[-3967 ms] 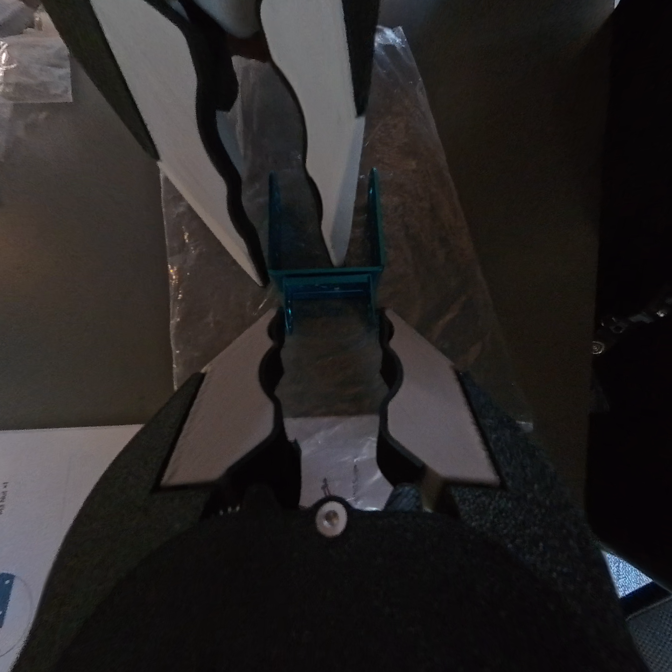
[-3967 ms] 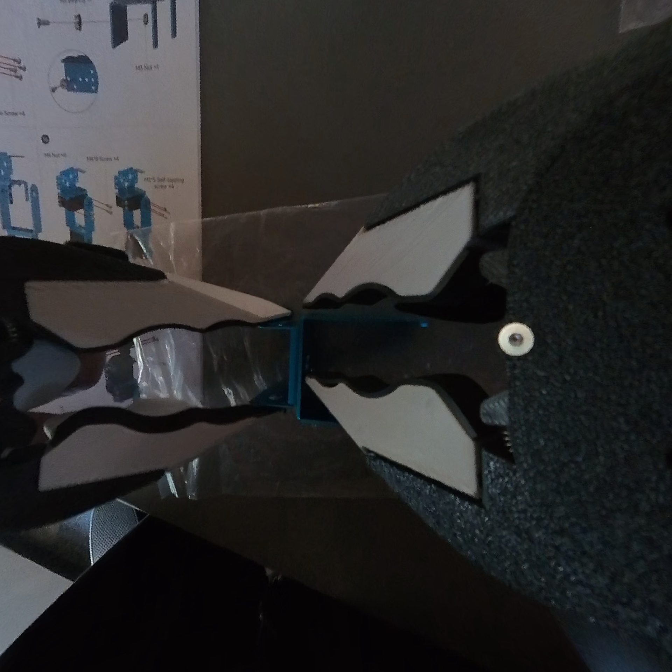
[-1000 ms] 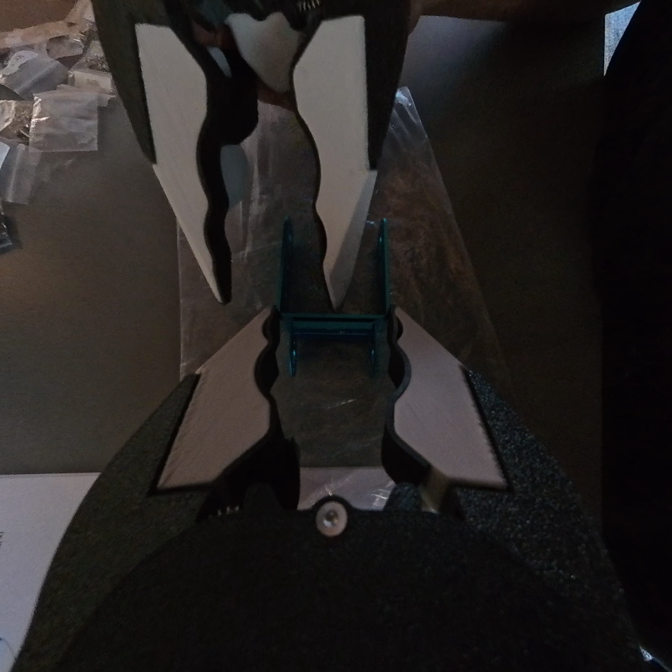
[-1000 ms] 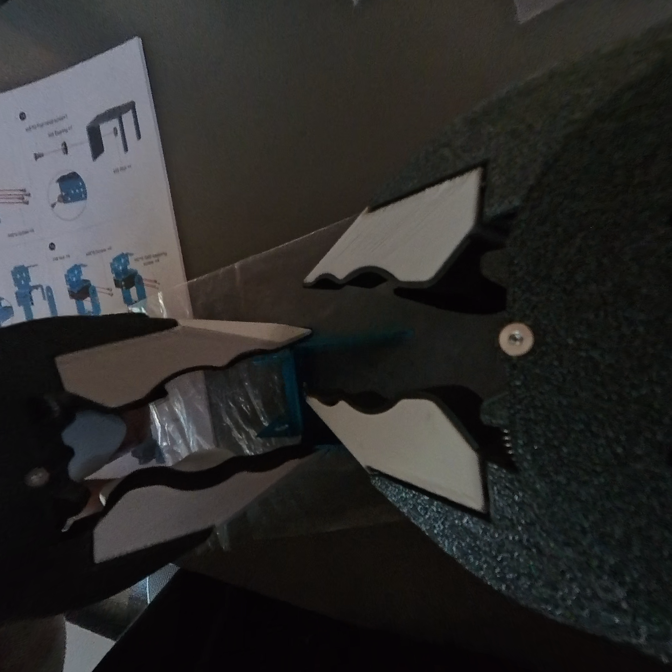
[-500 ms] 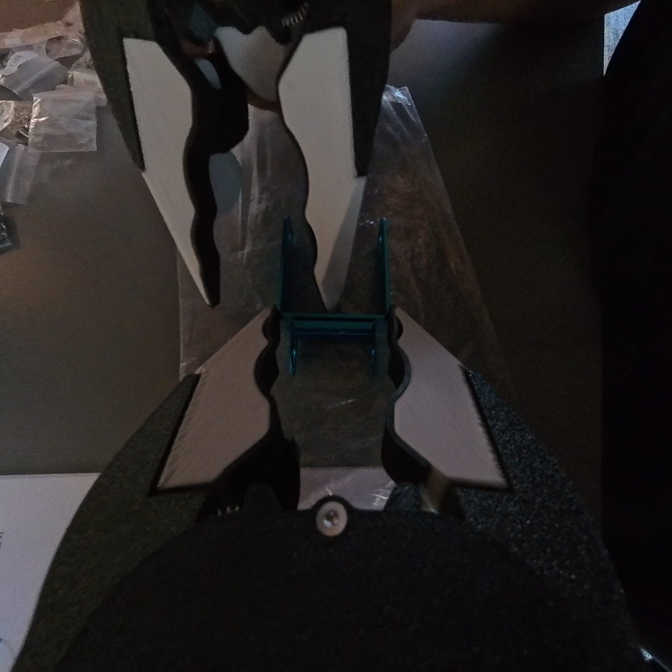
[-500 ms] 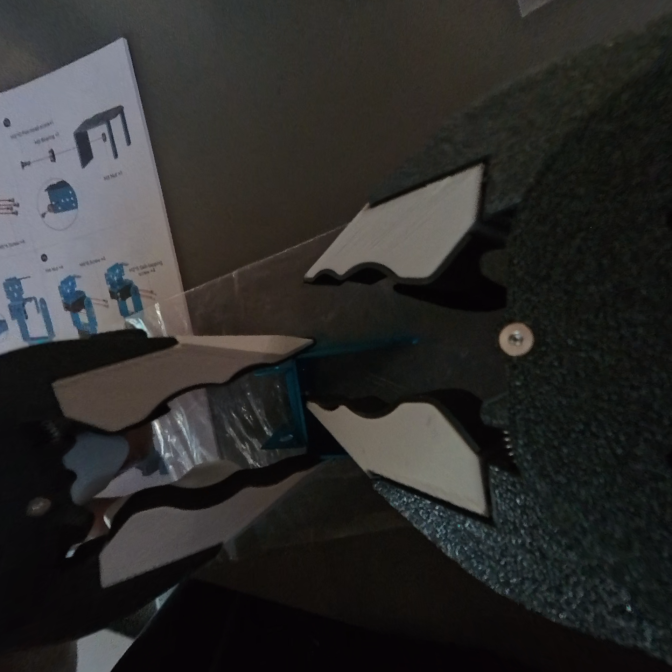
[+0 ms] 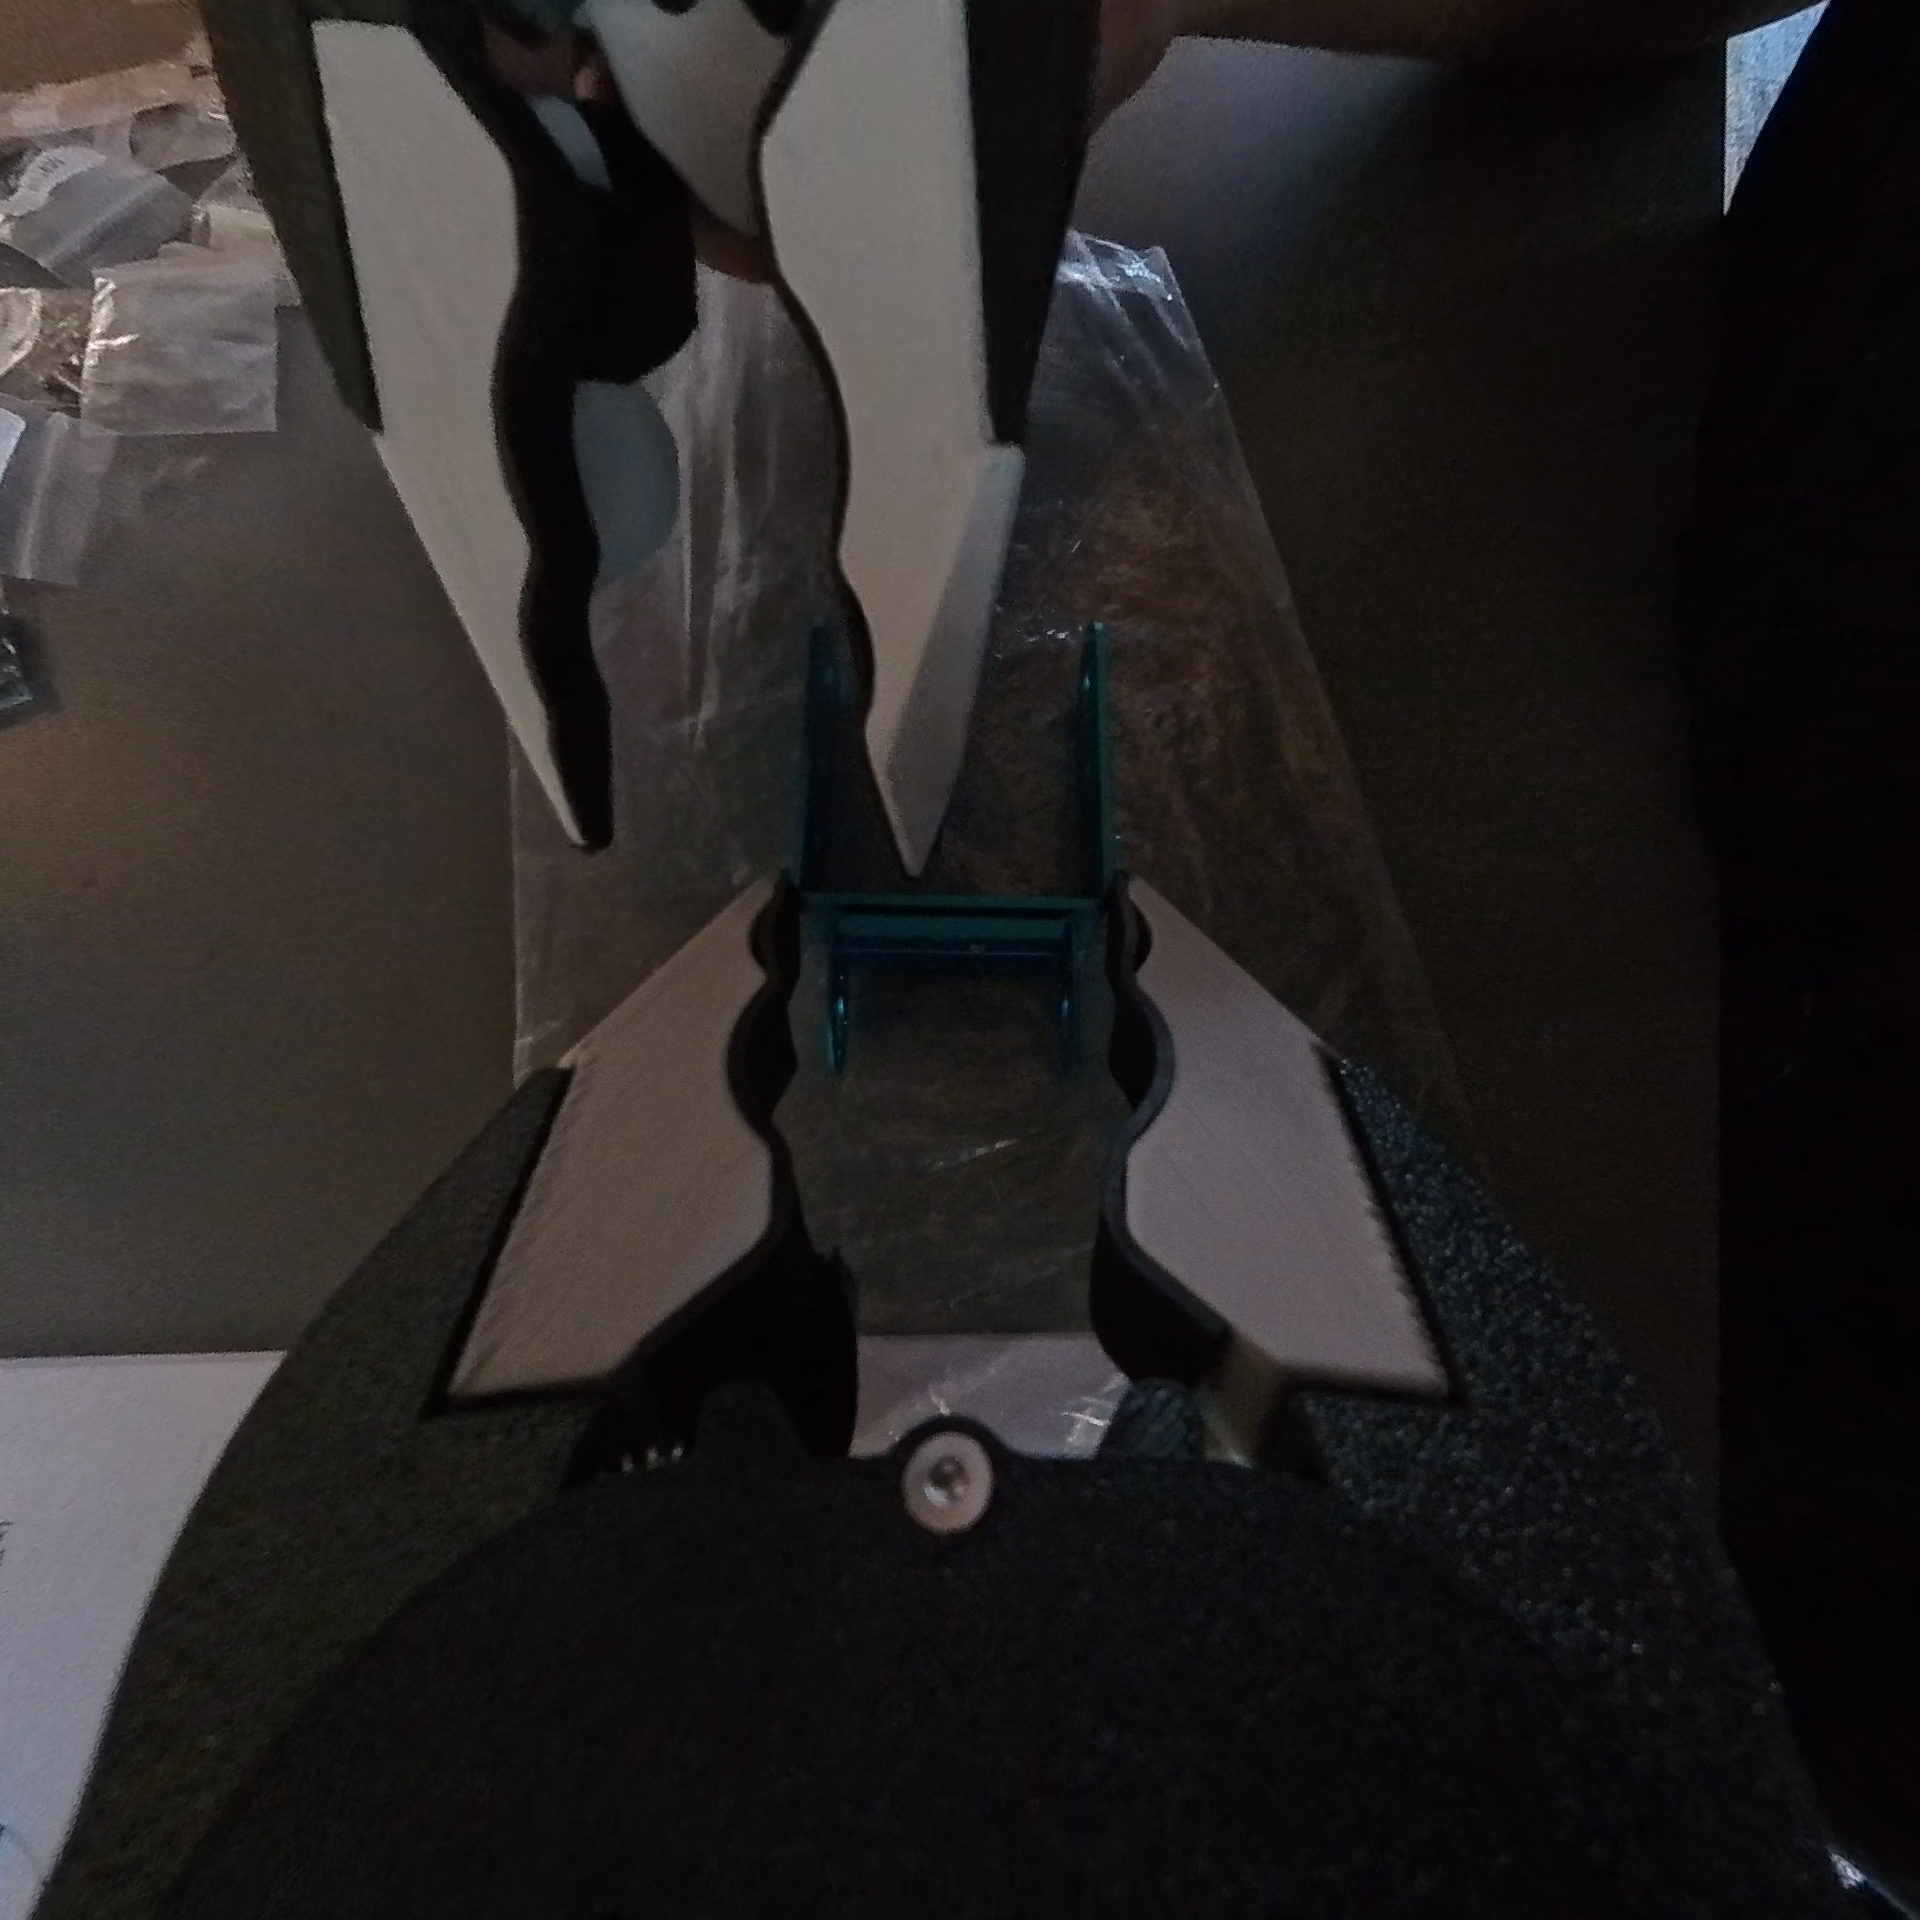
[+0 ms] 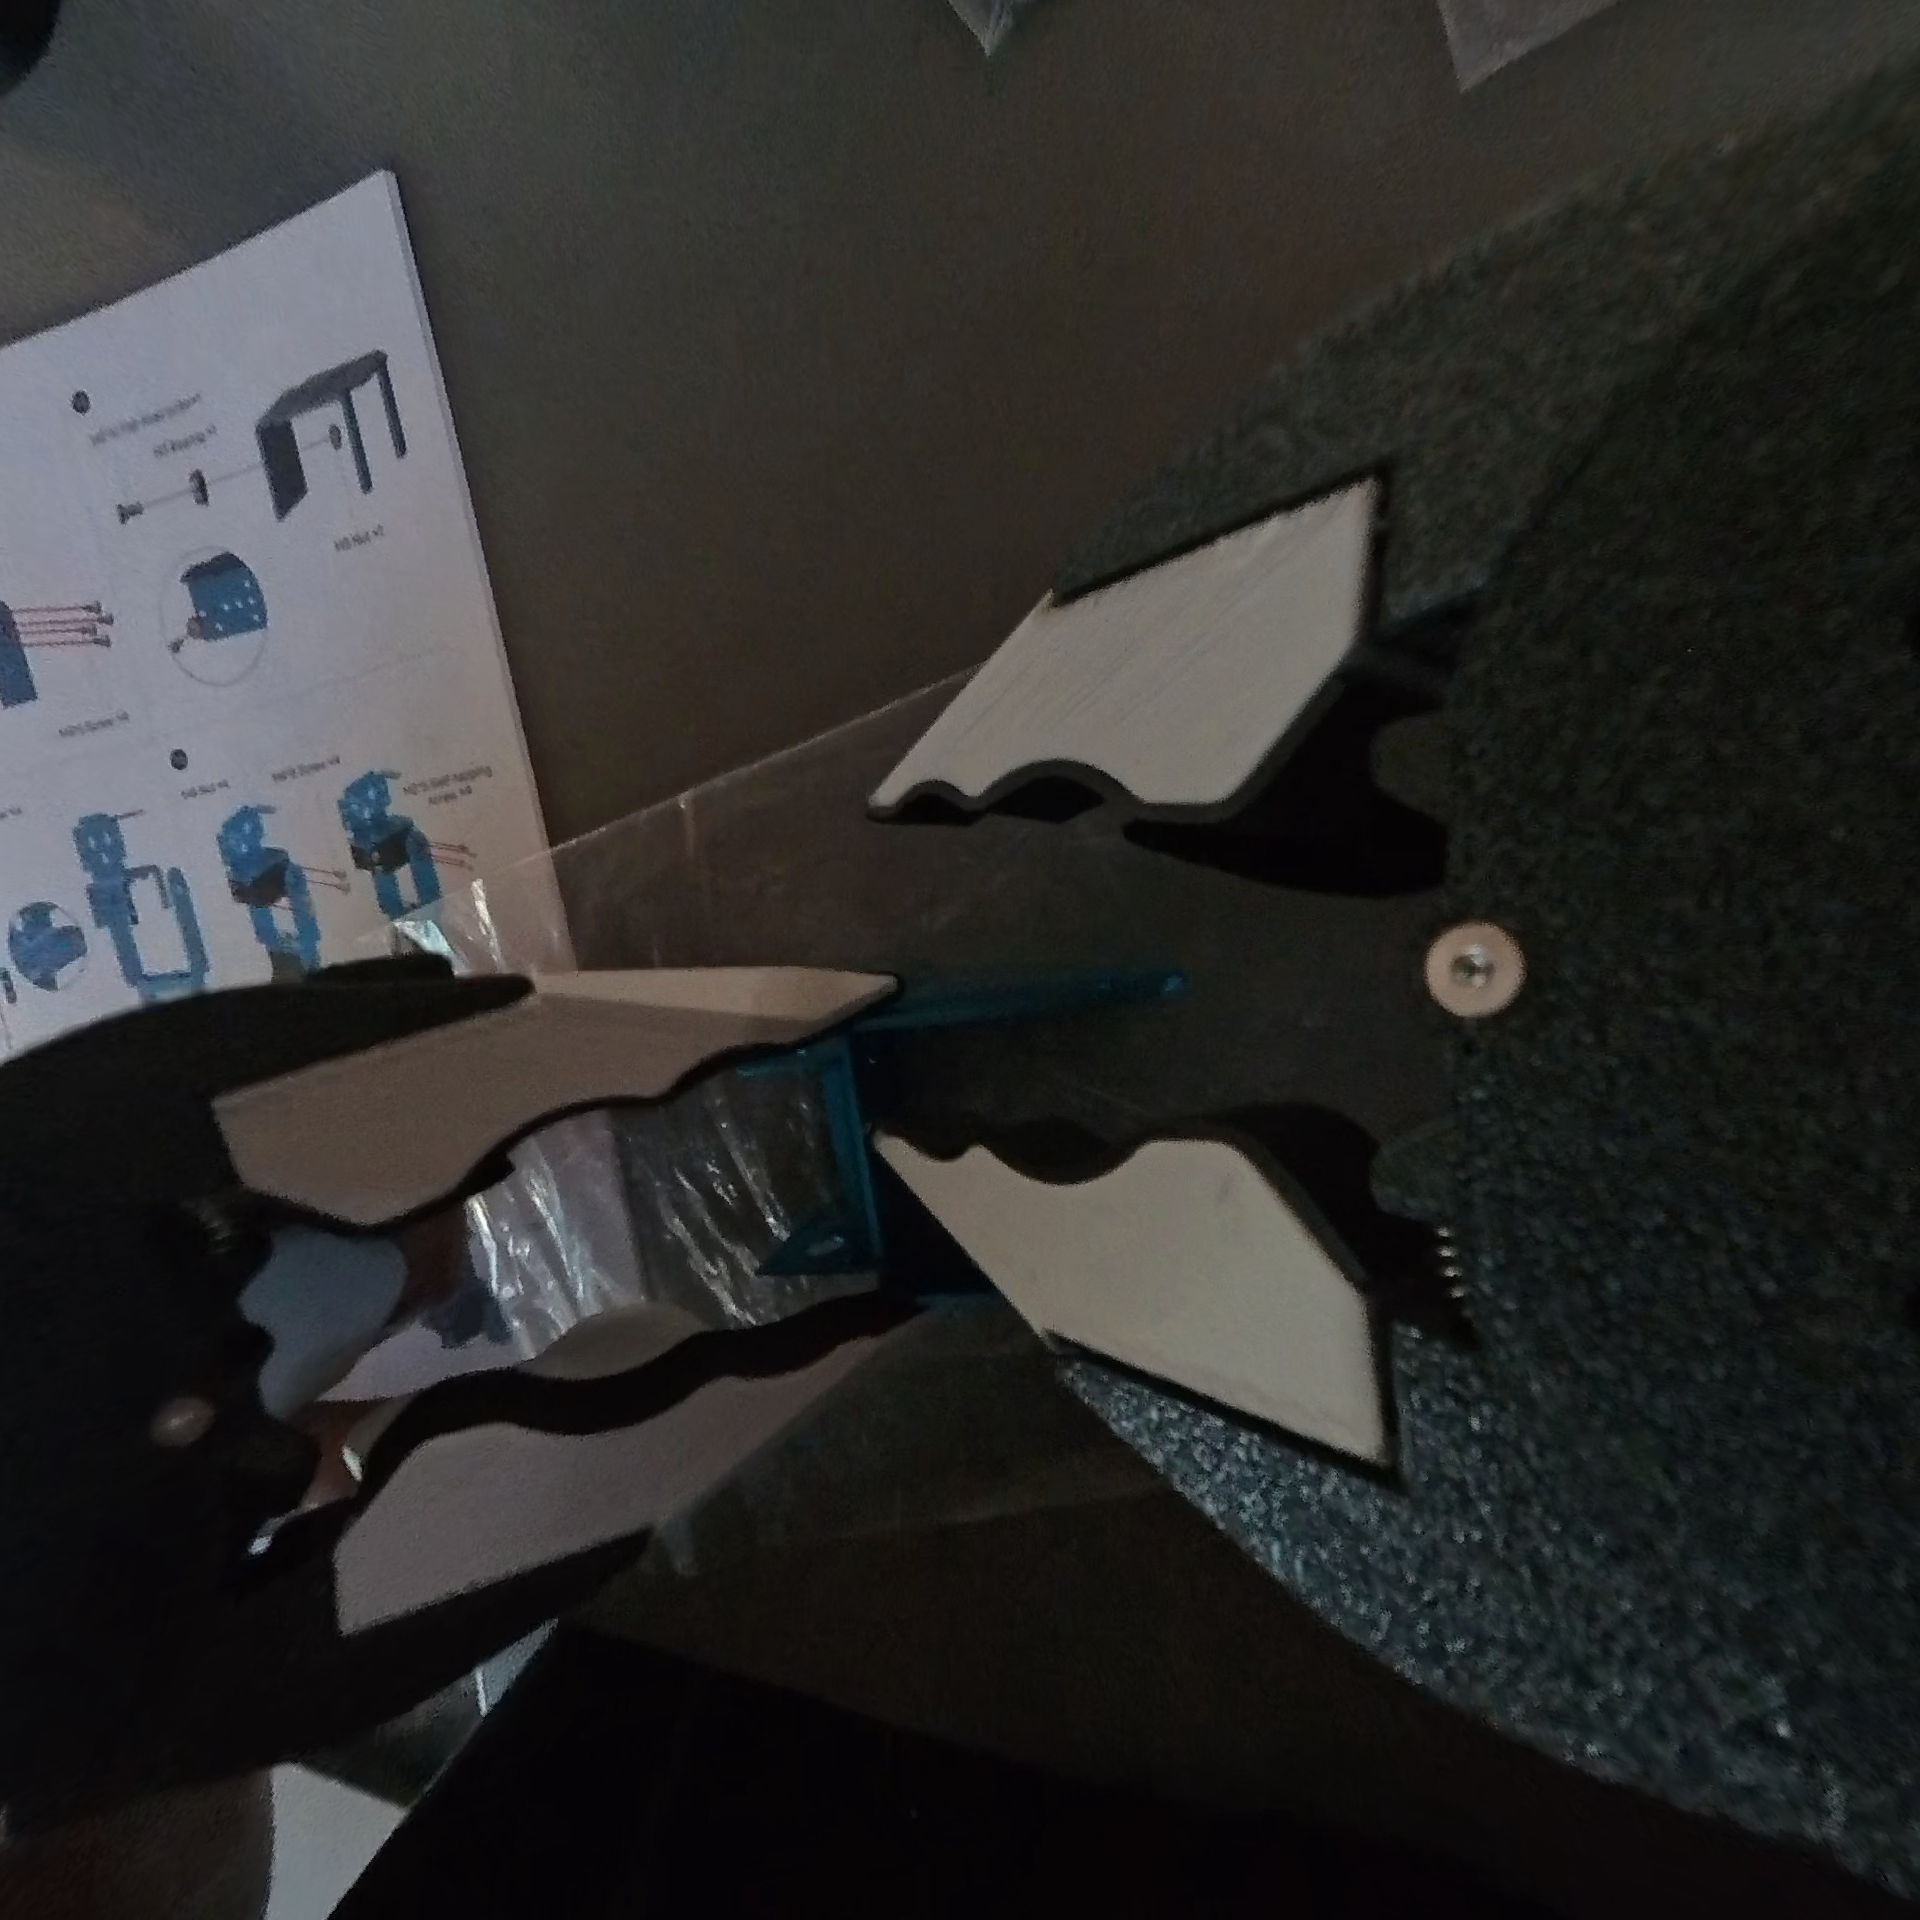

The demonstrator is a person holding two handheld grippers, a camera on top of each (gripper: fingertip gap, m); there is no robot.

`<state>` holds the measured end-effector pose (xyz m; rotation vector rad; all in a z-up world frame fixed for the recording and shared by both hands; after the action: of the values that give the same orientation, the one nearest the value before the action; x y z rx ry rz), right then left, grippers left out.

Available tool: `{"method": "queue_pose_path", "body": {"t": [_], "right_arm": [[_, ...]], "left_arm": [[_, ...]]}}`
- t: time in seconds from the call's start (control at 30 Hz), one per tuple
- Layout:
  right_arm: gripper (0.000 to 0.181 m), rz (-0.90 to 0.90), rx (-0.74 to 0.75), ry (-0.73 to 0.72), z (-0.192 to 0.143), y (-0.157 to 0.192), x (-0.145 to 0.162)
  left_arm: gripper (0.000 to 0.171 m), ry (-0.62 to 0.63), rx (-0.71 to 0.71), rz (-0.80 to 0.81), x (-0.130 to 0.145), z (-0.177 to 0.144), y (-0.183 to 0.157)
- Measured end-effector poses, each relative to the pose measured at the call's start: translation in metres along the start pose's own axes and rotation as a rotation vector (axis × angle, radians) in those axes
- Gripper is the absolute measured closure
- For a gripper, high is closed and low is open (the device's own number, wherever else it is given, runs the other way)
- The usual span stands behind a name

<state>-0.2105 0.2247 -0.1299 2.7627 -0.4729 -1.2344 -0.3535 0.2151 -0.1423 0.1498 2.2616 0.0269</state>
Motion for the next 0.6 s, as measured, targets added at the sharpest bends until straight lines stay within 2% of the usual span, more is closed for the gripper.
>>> {"method": "queue_pose_path", "body": {"t": [0.2, 0.23, 0.33, 0.47, 0.53, 0.6], "right_arm": [[0.116, 0.020, -0.002, 0.014, 0.0045, -0.0022, 0.0007], [0.122, 0.030, -0.003, 0.000, 0.0022, -0.0037, 0.0005], [0.122, -0.010, 0.002, 0.013, 0.0019, 0.0014, -0.0005], [0.115, 0.000, 0.015, 0.027, 0.0056, -0.0003, 0.0002], [0.124, 0.031, 0.011, -0.016, -0.0005, -0.0049, -0.0003], [0.121, 0.019, -0.001, -0.006, -0.0017, -0.0027, -0.0007]], "left_arm": [[0.111, 0.000, 0.000, 0.000, 0.0000, -0.0001, 0.0001], [0.111, 0.000, 0.000, 0.000, -0.0001, -0.0001, 0.0000], [0.111, 0.000, 0.000, 0.001, -0.0001, -0.0002, 0.0000], [0.112, 0.000, 0.000, 0.000, 0.0000, -0.0004, 0.0000], [0.112, 0.000, 0.000, 0.001, -0.0001, -0.0004, -0.0001], [0.112, 0.000, 0.001, 0.001, -0.0001, -0.0003, 0.0000]]}}
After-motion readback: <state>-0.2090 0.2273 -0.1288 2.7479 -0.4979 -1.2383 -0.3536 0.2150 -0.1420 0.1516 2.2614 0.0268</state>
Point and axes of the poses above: each gripper's, where its closed fingertips meet, z out along the fingers, x out of its underside, y = z × x across the jaws, the point moved 10 cm from there along -z, back along the fingers, and after that the axes turned 7 degrees about -x, right-handed, at the moved point
